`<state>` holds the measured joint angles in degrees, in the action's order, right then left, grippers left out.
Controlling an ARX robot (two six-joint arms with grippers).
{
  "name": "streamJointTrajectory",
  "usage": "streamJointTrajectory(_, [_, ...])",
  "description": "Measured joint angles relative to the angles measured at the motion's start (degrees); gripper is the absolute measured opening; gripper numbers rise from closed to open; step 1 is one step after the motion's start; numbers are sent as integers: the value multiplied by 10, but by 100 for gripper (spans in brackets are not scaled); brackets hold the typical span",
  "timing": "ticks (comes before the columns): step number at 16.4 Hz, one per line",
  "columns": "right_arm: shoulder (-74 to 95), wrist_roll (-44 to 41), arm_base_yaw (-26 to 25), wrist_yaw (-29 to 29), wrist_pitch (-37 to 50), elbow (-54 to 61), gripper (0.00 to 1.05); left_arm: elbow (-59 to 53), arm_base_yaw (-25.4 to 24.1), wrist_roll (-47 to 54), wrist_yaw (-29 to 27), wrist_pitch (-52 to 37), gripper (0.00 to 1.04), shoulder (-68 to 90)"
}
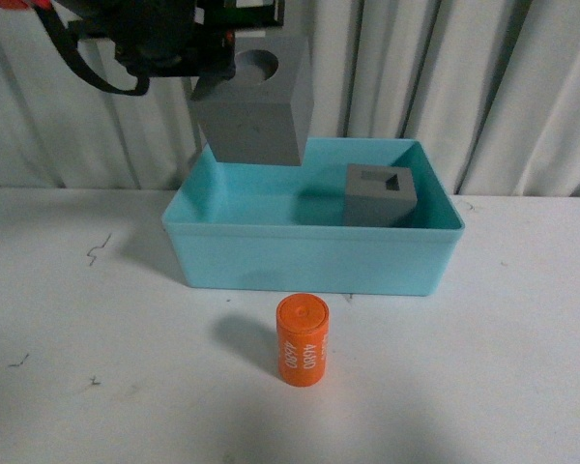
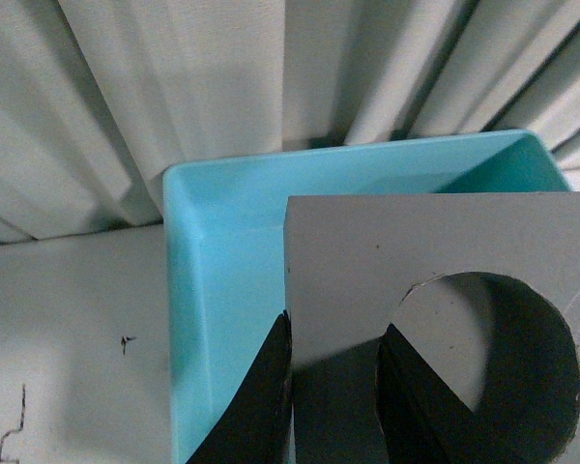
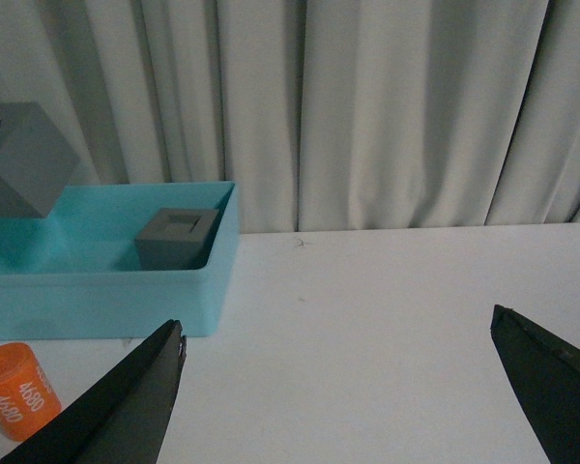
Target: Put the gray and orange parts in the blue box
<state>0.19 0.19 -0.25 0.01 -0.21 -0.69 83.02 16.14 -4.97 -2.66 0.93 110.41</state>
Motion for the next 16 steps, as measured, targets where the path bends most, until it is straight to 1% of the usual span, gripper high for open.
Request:
streamJointTrajectory(1, [0,0,0,0,0,0,98,28,-1,5,-11,12,20,31])
streamJointTrajectory(3, [0,0,0,0,0,0,98,54,-6,21,-25,0,20,82])
streamJointTrajectory(6, [0,0,0,0,0,0,98,62,-17,40,-38,-10,20,141])
streamJointTrajectory(16, [0,0,0,0,0,0,98,106,-30,50,-49,-14,21,194])
